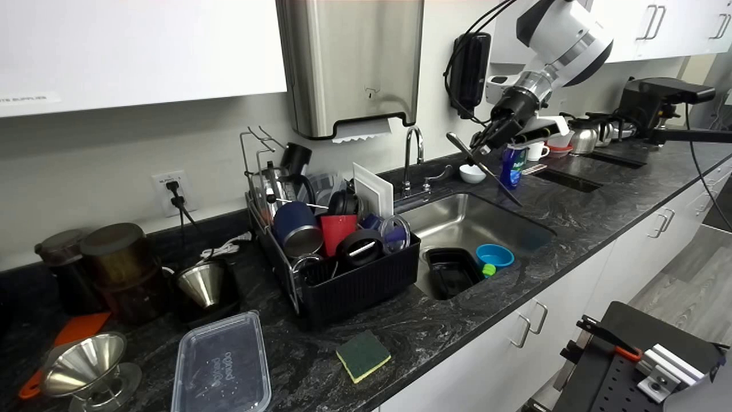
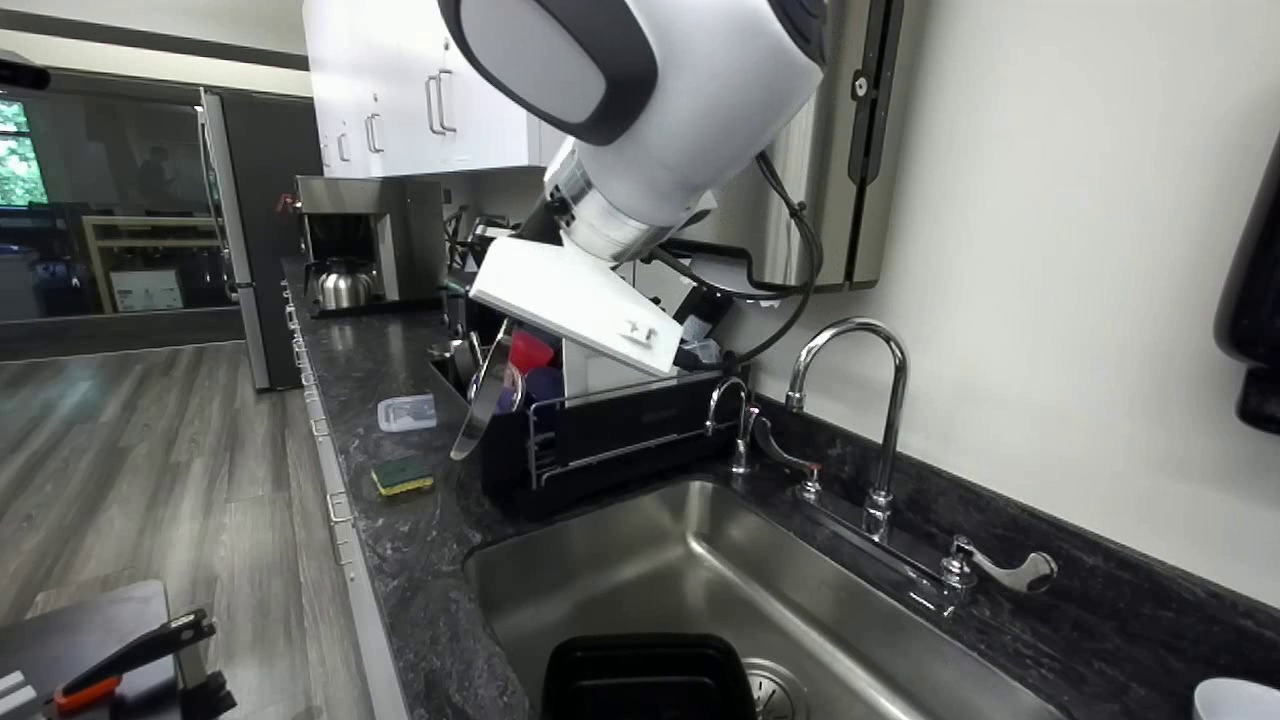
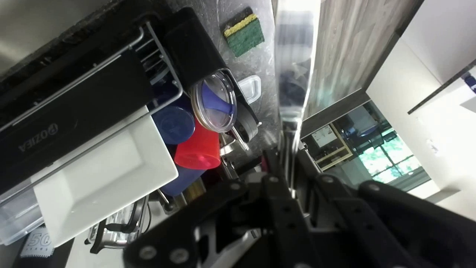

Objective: Put the knife in the sink on the dish rack

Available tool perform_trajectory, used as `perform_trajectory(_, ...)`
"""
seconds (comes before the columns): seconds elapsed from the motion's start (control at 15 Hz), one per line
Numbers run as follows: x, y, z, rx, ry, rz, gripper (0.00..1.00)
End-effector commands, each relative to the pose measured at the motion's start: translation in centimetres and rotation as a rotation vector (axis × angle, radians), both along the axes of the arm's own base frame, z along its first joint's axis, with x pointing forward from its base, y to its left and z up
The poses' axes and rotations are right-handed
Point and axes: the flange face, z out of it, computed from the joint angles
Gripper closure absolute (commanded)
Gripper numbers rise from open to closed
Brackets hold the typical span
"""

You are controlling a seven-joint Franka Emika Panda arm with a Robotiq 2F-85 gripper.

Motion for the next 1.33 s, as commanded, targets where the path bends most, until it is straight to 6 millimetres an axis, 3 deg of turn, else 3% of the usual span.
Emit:
perform_trajectory(0.0, -1.6, 1.9, 1.1, -0.015, -0.093, -0.026, 0.96)
perform_trajectory(0.4, -2.7, 6.2, 3.1, 0.024, -0.16, 0.024, 0.96)
perform_trajectory(0.73, -3.2, 9.4, 2.8, 0.021, -0.216, 0.068, 0.96)
perform_trajectory(1.27, -2.4, 13.4, 3.5, -0.059, -0.365, -0.069, 0.96)
